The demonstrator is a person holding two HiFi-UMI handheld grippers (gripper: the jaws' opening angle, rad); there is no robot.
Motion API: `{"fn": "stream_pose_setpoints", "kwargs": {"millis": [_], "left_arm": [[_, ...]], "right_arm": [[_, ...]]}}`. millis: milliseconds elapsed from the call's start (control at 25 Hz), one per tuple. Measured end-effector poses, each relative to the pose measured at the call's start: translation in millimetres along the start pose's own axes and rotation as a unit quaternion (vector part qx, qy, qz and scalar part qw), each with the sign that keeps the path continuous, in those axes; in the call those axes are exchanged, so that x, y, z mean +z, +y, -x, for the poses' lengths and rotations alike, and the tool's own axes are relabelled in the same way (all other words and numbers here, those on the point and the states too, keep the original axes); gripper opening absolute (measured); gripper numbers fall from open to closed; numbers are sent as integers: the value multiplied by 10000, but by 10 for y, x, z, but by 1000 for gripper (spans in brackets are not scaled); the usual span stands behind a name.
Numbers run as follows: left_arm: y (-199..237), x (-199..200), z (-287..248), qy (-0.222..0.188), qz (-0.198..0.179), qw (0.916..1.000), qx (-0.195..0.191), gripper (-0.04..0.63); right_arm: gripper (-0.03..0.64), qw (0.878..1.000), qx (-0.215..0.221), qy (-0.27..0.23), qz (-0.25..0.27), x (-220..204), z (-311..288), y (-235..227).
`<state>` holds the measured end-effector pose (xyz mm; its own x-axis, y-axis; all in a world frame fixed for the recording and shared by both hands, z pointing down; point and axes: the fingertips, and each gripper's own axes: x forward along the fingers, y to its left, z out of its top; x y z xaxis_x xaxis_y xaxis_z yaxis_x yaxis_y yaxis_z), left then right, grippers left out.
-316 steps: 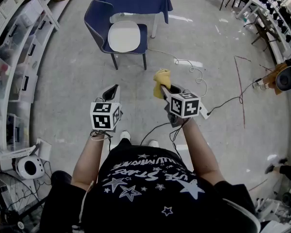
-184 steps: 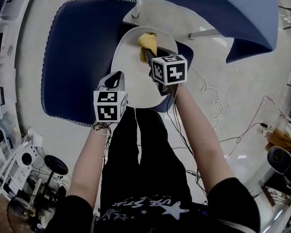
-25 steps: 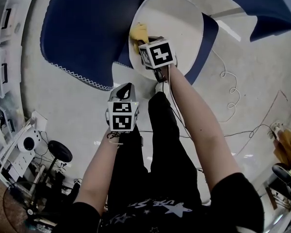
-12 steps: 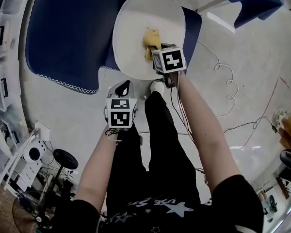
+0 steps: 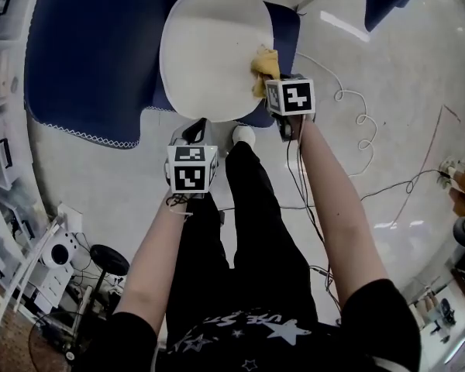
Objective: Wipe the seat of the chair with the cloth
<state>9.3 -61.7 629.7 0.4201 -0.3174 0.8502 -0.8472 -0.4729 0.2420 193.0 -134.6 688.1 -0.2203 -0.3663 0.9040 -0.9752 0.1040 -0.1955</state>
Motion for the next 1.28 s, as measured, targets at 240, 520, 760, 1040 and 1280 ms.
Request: {"fn": "stream_pose_setpoints", "kwargs": {"millis": [240,520,760,1040,1280], "left_arm": [[-12,-153,72,55,1,10000,-27,20],[239,-235,328,-100,112,9997,205,20],[454,-436,546,-39,198,9992,332,20],[734,-643,723,-44,470,9980,431,20],[847,-788,747,20,488,9979,416,20]], "right_arm": [[69,9995,-189,-15,-247,-159,98,-88],[69,9995,212,-230,86,-35,219,503],[69,9940,918,-207,551,22,76,1474],[69,9851,1363,-170,1037,85,-202,2450],[69,9852,1151,-90,1269,116,-514,2600]]}}
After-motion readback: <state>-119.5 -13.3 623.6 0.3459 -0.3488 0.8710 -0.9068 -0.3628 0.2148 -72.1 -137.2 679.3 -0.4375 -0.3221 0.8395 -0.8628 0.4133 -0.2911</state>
